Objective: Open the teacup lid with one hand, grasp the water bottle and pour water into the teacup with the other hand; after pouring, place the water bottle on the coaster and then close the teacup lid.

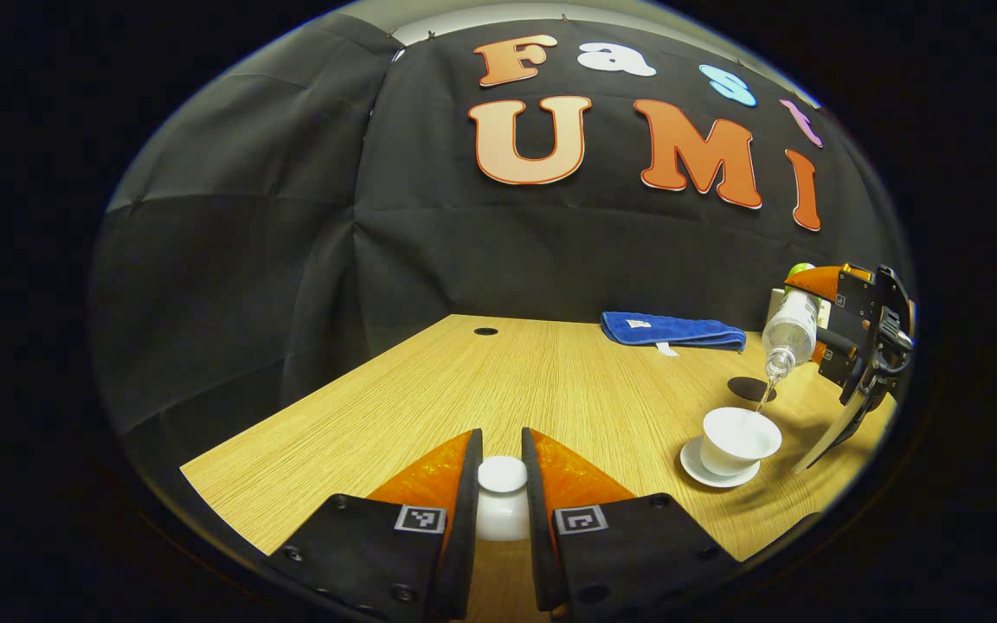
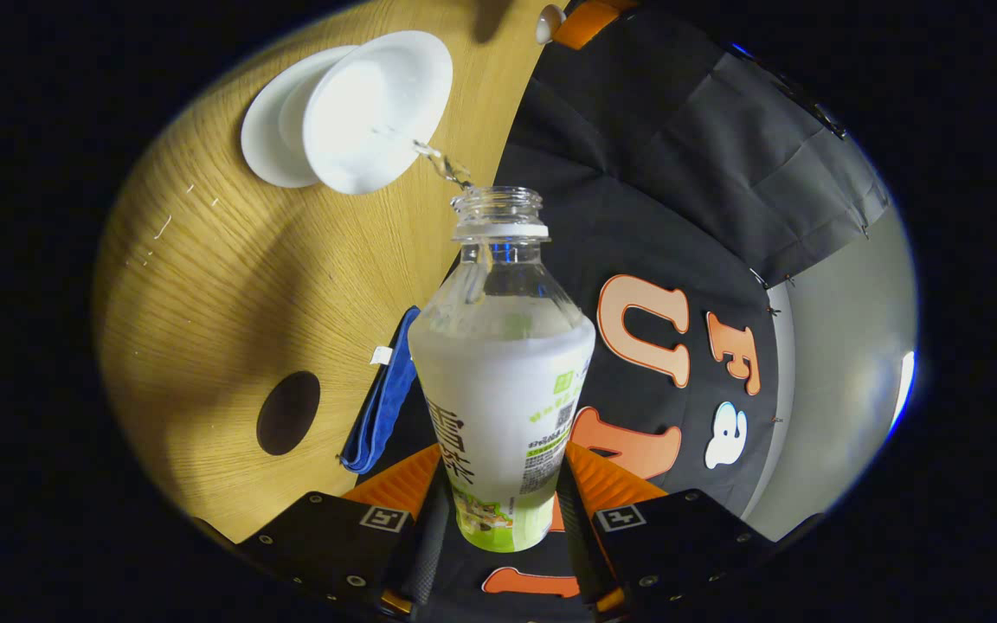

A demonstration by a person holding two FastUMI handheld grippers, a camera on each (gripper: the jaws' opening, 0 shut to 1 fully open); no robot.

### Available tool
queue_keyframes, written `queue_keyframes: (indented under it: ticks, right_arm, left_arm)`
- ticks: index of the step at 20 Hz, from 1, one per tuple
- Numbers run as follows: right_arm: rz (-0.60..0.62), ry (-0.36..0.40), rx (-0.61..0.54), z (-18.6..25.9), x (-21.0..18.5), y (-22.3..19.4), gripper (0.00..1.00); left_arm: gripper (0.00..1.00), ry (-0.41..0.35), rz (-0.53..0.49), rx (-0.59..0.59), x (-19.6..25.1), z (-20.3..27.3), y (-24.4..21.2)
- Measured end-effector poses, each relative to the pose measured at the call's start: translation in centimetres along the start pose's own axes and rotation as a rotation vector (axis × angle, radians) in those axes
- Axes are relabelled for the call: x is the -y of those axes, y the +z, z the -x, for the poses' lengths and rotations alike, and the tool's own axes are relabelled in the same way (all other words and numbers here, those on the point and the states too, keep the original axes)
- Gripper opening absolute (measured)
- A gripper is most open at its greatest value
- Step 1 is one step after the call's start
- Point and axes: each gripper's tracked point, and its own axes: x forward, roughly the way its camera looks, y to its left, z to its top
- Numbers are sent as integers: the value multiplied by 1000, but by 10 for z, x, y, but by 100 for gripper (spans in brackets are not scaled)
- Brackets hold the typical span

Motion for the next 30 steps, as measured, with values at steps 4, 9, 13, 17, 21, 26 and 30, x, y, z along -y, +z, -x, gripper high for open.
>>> queue_keyframes:
  ticks: [4,9,13,17,21,26,30]
  right_arm:
    - [37,-44,10,-1,12,0,64]
    - [77,-71,19,-1,27,0,64]
    - [118,-96,38,-1,38,2,64]
    - [163,-125,54,-3,49,3,64]
    - [216,-147,85,0,53,12,63]
    - [266,-161,128,-2,58,25,64]
    - [330,-164,161,1,58,33,63]
  left_arm:
    - [31,5,1,-4,-4,0,-1]
    - [31,9,1,-1,-7,2,1]
    - [31,11,3,-5,-10,3,1]
    - [32,5,4,0,-9,4,2]
    - [32,2,5,0,-9,5,5]
    - [32,-3,0,2,-7,5,6]
    - [32,-5,-2,1,-7,7,6]
